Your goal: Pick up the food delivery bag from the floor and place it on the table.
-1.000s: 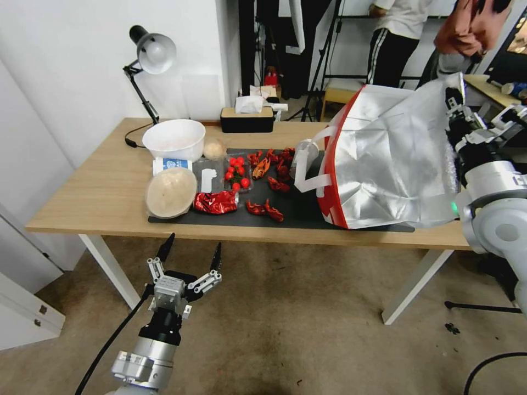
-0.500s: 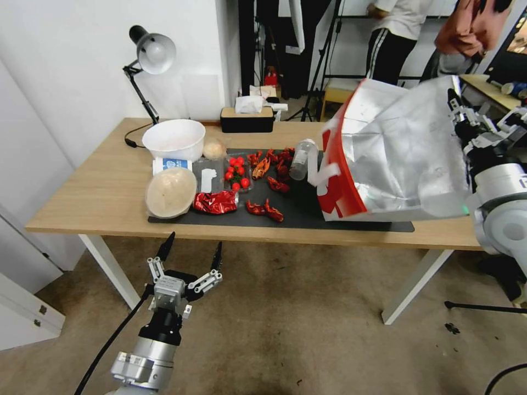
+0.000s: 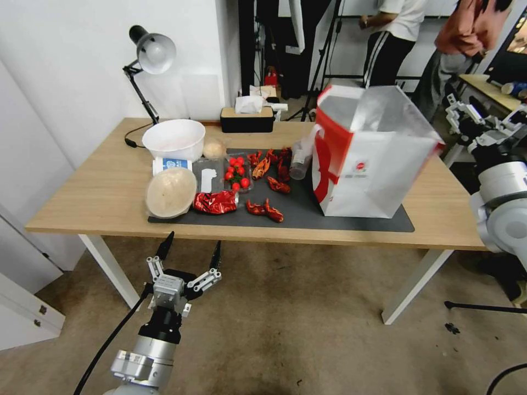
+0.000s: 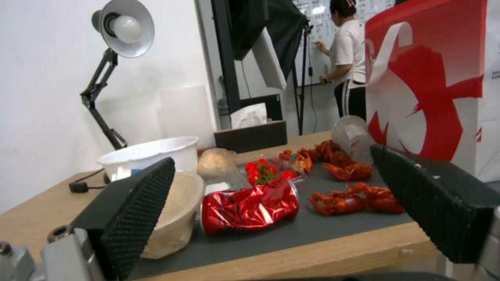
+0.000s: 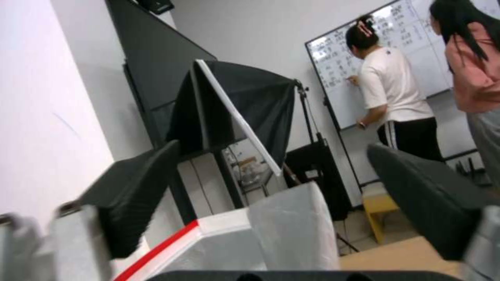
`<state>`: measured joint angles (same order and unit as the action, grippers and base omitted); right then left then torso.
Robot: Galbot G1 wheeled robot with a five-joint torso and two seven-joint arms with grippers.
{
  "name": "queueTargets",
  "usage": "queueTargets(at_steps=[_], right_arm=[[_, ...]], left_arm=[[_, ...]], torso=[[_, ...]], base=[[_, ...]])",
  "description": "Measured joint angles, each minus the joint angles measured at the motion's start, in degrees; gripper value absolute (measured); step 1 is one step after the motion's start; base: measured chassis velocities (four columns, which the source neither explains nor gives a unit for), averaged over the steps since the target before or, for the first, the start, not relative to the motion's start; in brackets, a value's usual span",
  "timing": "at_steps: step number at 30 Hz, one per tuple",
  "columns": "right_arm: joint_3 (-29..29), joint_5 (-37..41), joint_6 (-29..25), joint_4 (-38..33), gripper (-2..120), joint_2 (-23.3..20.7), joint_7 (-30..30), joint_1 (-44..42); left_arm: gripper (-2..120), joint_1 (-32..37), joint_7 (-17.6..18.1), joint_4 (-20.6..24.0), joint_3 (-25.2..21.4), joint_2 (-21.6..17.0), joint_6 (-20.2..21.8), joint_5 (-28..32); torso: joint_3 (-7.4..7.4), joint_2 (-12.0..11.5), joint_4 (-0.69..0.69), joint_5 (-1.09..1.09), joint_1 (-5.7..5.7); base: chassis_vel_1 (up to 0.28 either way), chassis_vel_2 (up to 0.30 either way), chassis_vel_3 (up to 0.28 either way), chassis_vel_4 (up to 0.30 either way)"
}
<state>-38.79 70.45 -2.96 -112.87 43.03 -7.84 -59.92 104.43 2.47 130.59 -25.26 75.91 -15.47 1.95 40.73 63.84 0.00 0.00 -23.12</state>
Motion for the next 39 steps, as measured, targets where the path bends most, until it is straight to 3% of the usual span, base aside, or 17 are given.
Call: queueTargets(at_steps=[7, 12, 16, 18, 25, 33, 39], right_arm=[[-1.9, -1.9, -0.4, -3.3, 100, -0.1, 2.3, -2.3], [-4.8, -8.7, -0.3, -8.3, 100, 1.0, 2.7, -7.5], [-8.0, -15.9, 4.1, -13.9, 100, 4.3, 1.7, -13.2], [-9.0, -22.8, 7.2, -18.0, 100, 8.1, 0.2, -17.0], [-7.9, -33.8, 9.8, -22.7, 100, 16.7, 0.5, -23.6], [-5.5, -41.2, 3.2, -20.4, 100, 24.2, 7.2, -30.1], [-4.3, -46.5, -2.3, -14.4, 100, 29.7, 11.9, -35.3]], left_arm=[[96, -0.3, 0.0, 0.2, -0.1, -0.4, -0.5, 1.2], [96, -0.4, -0.2, -0.1, -0.2, -0.5, -1.0, 1.3], [96, -0.6, -0.2, -0.5, -0.3, -0.5, -1.2, 1.5], [96, -0.8, -0.3, -0.7, -0.4, -0.6, -1.4, 1.9], [96, -1.2, -0.6, -1.4, -0.5, -0.9, -1.7, 2.7], [95, -1.8, -0.6, -2.8, -0.8, -1.1, -2.7, 3.2], [96, -2.2, -0.5, -4.1, -0.6, -1.1, -3.1, 3.2]], torso=[[0.00, 0.0, 0.00, 0.00, 0.00], [0.00, 0.0, 0.00, -0.01, 0.00], [-0.01, 0.0, -0.01, -0.01, 0.00], [-0.01, 0.0, 0.00, -0.02, 0.01], [-0.01, 0.0, 0.00, -0.01, 0.02], [-0.01, 0.0, 0.01, -0.01, 0.01], [-0.01, 0.0, 0.00, 0.00, 0.01]], base=[[0.000, 0.000, 0.000, 0.000], [0.000, 0.000, 0.000, 0.000], [0.000, 0.000, 0.000, 0.000], [0.000, 0.000, 0.000, 0.000], [0.000, 0.000, 0.000, 0.000], [0.000, 0.000, 0.000, 0.000], [0.000, 0.000, 0.000, 0.000]])
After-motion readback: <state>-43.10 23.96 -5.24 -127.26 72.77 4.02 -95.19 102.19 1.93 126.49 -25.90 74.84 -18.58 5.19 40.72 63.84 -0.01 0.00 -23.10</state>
